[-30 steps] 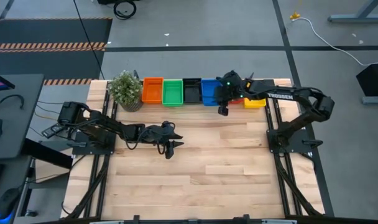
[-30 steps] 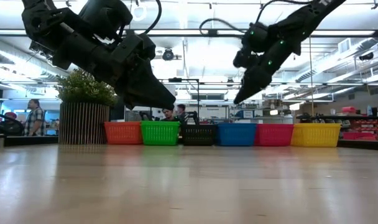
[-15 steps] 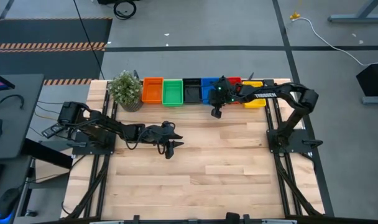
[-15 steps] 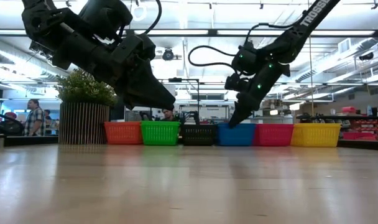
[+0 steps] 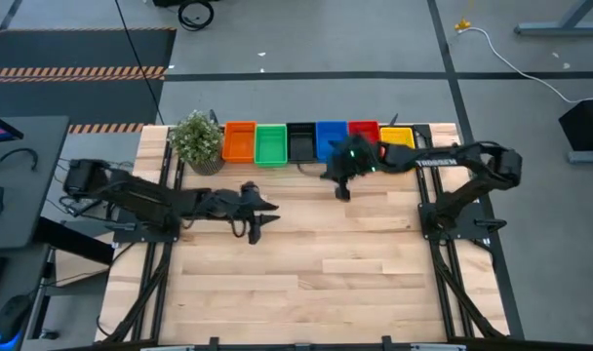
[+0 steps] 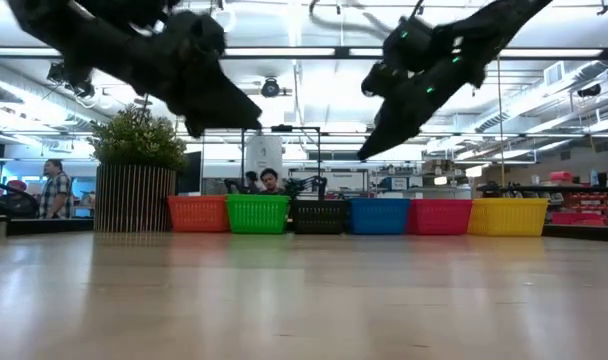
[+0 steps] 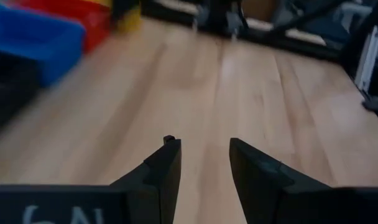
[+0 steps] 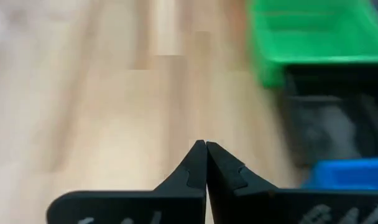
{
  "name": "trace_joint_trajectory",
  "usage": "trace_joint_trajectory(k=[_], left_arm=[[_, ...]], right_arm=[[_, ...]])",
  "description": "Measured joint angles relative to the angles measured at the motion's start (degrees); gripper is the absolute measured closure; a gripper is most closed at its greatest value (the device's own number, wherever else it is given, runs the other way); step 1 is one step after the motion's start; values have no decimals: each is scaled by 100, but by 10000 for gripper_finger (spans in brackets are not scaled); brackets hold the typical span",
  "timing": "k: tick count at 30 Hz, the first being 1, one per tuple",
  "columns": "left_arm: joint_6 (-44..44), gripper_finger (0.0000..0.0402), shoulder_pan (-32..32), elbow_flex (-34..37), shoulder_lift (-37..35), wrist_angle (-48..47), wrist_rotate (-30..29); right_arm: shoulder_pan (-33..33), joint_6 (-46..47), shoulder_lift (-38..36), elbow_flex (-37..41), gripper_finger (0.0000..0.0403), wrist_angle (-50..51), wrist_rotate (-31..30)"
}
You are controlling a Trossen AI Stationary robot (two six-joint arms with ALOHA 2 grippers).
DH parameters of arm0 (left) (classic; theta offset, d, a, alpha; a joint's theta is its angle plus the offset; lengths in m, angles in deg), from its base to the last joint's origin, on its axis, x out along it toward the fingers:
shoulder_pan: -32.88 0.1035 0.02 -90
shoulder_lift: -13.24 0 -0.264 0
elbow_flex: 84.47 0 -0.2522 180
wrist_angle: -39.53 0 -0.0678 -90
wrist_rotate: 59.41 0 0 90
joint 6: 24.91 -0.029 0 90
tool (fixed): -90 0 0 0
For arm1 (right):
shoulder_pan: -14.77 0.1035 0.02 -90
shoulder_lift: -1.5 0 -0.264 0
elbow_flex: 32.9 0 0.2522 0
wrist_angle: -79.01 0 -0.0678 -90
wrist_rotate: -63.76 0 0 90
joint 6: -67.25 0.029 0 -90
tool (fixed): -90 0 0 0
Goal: Stack baskets by color
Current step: Return to Home Position
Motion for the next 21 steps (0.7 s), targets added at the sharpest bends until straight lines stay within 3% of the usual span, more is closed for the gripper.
trace_joint_trajectory(k=[4,10,18,21], left_arm=[[-155,260,11,540,-1028,-5,-369],[-129,263,70,1705,-2510,335,-396],[-138,287,541,2764,-3882,658,-159],[-149,299,880,2901,-4236,426,249]], right_arm=[[665,274,-593,750,400,-485,-172],[1354,1230,-1835,2105,398,-1443,-335],[1562,1884,-3425,3668,398,-2764,-350],[1484,2006,-3884,4065,398,-2965,-338]])
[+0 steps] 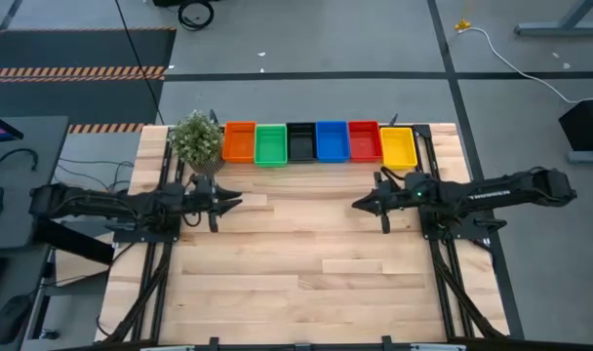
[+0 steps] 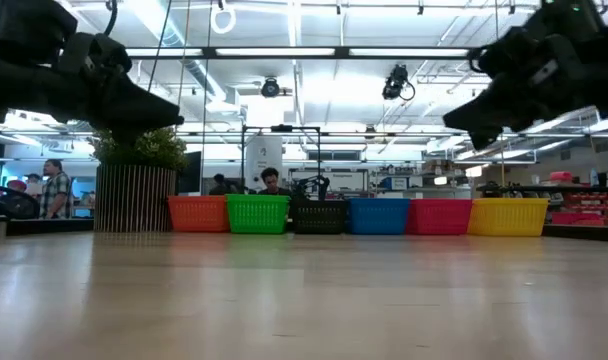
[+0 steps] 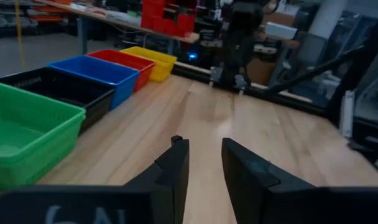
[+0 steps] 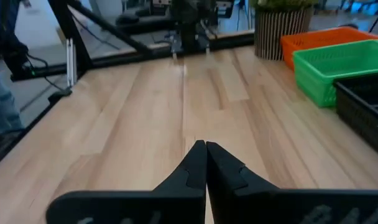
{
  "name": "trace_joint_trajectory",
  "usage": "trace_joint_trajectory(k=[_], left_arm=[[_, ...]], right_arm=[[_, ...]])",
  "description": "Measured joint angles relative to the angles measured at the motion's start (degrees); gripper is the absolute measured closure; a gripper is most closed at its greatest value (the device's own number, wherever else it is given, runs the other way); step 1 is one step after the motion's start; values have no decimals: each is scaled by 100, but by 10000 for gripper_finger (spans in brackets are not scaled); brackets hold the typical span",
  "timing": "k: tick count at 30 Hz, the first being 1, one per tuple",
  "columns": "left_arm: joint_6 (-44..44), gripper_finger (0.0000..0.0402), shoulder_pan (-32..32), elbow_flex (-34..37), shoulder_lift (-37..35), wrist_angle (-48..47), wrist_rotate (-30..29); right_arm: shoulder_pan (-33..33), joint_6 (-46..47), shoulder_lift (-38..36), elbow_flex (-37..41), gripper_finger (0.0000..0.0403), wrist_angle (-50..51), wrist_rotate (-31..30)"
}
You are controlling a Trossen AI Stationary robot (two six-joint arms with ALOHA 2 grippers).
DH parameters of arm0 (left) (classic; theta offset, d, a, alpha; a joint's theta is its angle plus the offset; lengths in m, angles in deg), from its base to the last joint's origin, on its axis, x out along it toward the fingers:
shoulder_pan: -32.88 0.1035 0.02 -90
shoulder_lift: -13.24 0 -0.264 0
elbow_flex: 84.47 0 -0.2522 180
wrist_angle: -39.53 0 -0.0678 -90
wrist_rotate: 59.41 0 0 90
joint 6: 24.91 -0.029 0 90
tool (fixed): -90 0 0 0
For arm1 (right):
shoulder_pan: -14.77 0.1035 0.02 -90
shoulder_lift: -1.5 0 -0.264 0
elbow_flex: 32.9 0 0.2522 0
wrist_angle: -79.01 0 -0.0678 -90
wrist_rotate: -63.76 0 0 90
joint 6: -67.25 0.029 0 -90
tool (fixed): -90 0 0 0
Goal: Stack baskets by color
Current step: Return to Home Position
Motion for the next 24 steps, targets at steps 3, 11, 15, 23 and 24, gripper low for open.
trace_joint_trajectory(k=[3,11,15,23,24], left_arm=[[-6,314,312,0,-221,-251,398],[-140,348,893,0,-342,-306,861],[-156,357,964,0,-341,-362,885],[-421,362,954,0,-341,-413,896],[-431,361,954,0,-341,-431,896]], right_arm=[[-60,81,-404,316,398,-144,5],[-106,127,-1245,809,399,-115,155],[-108,-21,-1587,809,400,57,151],[-132,-197,-2534,809,401,908,-189],[-152,-198,-2709,809,401,1022,-166]])
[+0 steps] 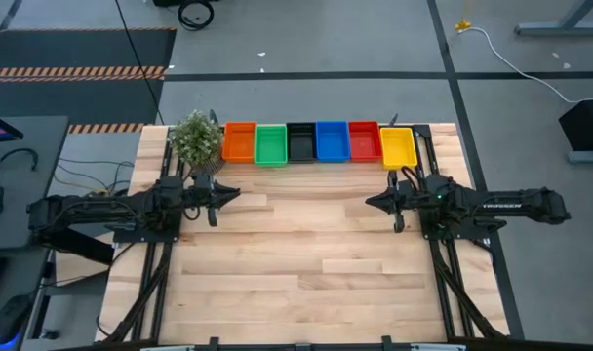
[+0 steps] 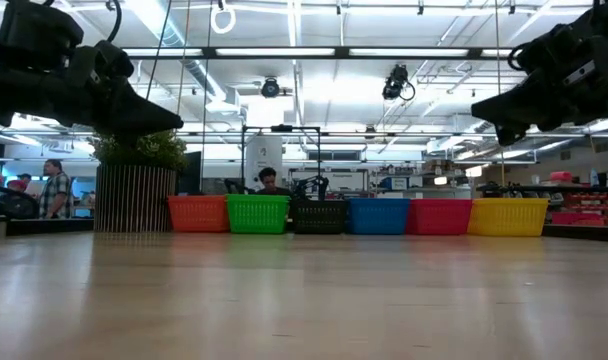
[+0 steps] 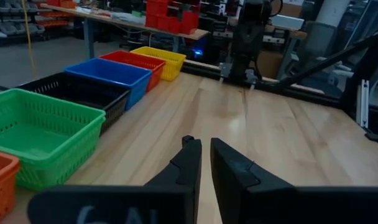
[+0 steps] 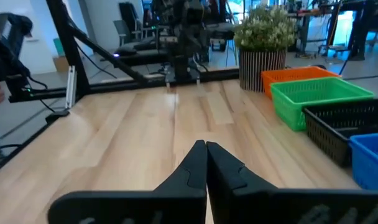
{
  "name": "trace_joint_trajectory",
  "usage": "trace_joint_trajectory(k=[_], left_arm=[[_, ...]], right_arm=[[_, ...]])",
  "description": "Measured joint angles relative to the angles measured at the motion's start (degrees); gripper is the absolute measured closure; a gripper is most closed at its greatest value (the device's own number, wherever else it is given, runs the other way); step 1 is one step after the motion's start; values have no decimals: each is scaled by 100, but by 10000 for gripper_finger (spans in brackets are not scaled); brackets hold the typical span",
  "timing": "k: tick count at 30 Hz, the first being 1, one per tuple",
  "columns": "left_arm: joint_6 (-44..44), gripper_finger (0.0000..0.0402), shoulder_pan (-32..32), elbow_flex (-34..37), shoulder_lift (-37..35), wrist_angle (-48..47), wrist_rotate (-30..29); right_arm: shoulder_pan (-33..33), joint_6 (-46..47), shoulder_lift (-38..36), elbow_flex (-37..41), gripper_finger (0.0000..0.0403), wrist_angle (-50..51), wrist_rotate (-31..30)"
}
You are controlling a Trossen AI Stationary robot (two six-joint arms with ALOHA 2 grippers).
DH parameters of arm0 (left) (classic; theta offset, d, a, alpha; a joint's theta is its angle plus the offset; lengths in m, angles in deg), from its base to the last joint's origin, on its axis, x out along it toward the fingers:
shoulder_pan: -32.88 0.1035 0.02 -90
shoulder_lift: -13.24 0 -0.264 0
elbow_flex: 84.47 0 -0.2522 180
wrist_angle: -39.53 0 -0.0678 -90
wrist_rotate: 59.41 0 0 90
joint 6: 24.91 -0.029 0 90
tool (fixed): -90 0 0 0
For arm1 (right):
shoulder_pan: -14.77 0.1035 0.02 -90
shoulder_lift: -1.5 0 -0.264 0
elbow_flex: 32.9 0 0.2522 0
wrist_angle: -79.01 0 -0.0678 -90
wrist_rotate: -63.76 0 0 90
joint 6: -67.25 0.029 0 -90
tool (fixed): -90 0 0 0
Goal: Stack baskets by color
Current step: Return to Home Position
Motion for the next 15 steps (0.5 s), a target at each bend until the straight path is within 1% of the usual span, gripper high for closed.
trace_joint_trajectory(k=[6,10,12,15], left_arm=[[17,365,-2,2,4,-180,-1],[-308,370,-2,2,4,-194,40],[-580,372,-2,2,4,-203,207],[-982,374,-3,4,-21,-234,753]], right_arm=[[-64,141,-1158,0,402,1058,26],[-46,-44,-1697,-2,402,1038,213],[-46,-98,-1730,-4,402,941,313],[-46,-70,-1665,-2,402,1002,433]])
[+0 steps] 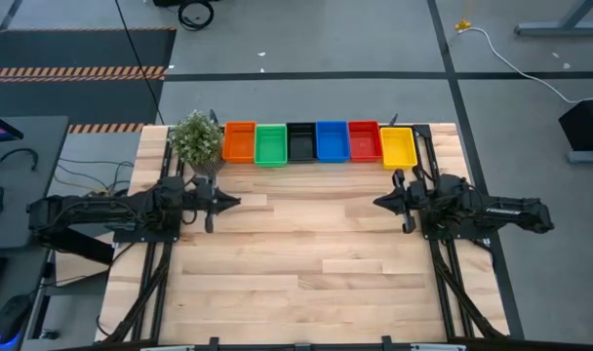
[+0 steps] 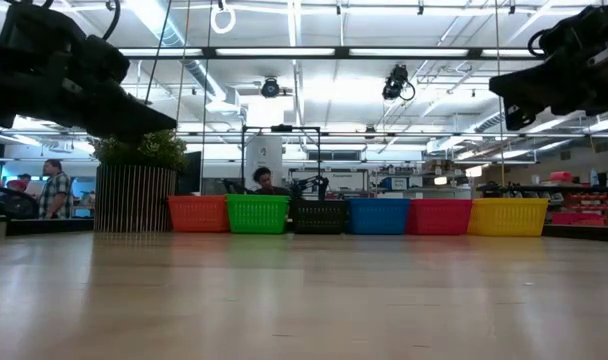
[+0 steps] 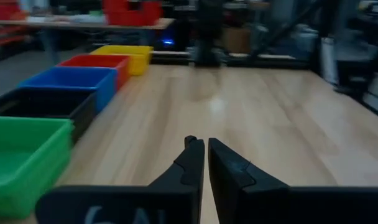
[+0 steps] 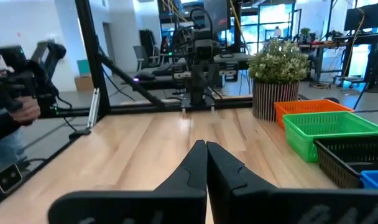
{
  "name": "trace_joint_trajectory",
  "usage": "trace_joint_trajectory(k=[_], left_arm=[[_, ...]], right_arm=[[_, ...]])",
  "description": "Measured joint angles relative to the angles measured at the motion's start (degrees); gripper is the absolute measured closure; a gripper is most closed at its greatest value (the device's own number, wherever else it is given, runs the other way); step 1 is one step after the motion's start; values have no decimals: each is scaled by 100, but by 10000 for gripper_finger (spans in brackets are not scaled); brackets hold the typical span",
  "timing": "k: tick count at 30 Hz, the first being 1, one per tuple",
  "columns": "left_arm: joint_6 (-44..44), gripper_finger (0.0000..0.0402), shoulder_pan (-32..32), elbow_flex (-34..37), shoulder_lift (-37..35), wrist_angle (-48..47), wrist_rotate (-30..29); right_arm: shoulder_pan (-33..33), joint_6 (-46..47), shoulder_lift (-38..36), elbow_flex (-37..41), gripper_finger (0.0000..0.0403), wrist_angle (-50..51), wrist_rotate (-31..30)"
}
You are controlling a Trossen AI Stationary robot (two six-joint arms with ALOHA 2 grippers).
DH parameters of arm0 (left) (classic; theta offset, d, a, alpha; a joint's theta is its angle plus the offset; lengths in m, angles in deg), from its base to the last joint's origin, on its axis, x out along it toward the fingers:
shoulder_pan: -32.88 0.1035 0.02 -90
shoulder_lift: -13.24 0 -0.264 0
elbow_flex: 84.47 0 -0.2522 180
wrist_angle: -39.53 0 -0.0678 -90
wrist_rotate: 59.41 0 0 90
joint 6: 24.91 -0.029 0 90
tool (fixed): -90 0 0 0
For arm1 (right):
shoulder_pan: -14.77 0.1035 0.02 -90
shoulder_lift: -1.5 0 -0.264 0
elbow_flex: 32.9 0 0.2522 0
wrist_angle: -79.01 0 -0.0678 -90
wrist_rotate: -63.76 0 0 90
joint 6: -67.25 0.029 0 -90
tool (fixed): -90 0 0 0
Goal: Stack baskets by color
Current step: Return to Home Position
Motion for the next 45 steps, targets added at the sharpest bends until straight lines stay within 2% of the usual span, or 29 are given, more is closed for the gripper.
trace_joint_trajectory(k=[5,10,15,18,25,31,40,45], left_arm=[[-41,376,15,0,-523,-394,131],[-78,385,186,0,-1427,-907,27],[-43,388,402,-2,-2551,-1935,13],[-21,386,468,-4,-3008,-1939,27],[209,385,579,2,-2990,-1920,-116],[751,381,577,2,-2967,-1934,-190],[728,383,575,4,-2969,-1818,-182],[726,383,64,4,-2932,-1773,-460]], right_arm=[[-7,117,-53,0,401,-21,-29],[-7,166,-53,0,400,-21,-110],[-7,168,-53,0,400,-23,-111],[-7,168,-49,0,400,-21,-109],[-7,319,-20,0,399,-1,-138],[-7,334,60,0,397,63,-573],[-7,321,65,0,390,47,-567],[-7,319,65,0,391,47,-567]])
